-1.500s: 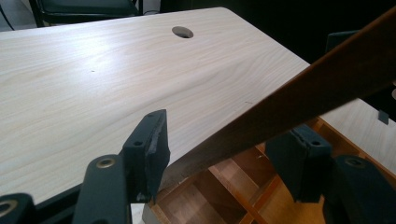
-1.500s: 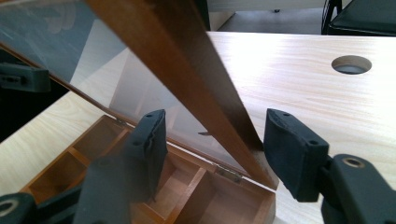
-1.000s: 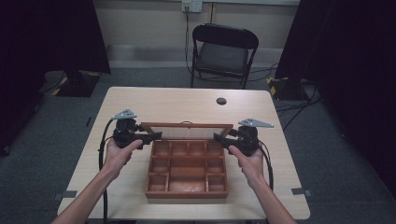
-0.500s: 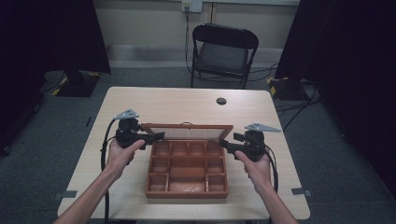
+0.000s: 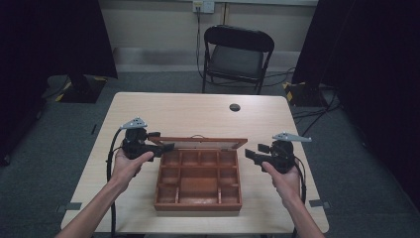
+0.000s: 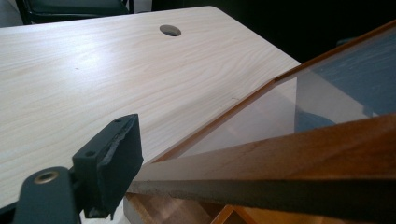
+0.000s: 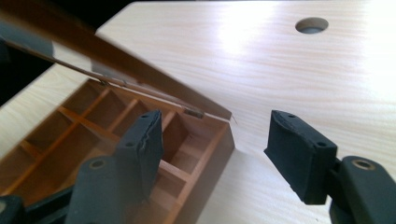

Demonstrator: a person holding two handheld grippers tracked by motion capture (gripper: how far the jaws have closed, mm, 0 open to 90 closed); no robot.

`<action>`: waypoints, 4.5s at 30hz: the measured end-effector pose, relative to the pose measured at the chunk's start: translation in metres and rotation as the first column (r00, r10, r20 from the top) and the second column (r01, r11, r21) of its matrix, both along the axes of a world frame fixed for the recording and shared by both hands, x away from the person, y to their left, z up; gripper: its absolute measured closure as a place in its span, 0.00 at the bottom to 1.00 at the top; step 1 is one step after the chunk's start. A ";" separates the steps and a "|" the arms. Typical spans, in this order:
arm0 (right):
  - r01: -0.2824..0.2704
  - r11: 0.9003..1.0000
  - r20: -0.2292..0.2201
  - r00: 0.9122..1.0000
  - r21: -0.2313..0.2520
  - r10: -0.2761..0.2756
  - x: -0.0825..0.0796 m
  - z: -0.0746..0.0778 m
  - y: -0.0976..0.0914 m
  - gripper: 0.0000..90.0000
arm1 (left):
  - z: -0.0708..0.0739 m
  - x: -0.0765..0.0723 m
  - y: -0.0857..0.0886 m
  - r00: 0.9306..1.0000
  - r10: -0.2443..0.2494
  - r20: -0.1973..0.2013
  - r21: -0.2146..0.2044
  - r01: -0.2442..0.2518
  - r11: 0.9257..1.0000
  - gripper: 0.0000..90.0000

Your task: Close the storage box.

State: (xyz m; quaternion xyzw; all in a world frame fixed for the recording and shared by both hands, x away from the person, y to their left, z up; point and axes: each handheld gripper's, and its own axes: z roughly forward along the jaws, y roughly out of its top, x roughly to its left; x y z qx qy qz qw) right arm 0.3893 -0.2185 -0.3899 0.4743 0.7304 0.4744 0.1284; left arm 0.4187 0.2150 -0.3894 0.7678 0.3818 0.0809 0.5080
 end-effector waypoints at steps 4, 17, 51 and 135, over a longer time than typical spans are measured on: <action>-0.020 1.000 0.016 1.000 0.015 0.019 0.005 0.011 0.003 0.40 | 0.002 -0.006 -0.001 1.000 -0.005 0.013 0.035 0.005 0.999 0.17; -0.071 0.993 0.054 0.996 0.092 0.066 0.018 0.046 0.012 0.39 | -0.007 -0.018 -0.001 1.000 -0.015 0.014 0.046 0.014 0.999 0.18; -0.521 0.850 -0.051 0.849 0.076 0.525 -0.002 0.066 0.122 0.89 | -0.019 -0.027 -0.002 1.000 -0.014 0.003 0.097 0.013 0.995 0.18; -0.623 0.779 -0.275 0.762 -0.063 0.587 -0.035 -0.026 0.124 0.90 | -0.043 -0.004 0.037 0.990 0.115 -0.077 0.151 -0.102 0.983 0.22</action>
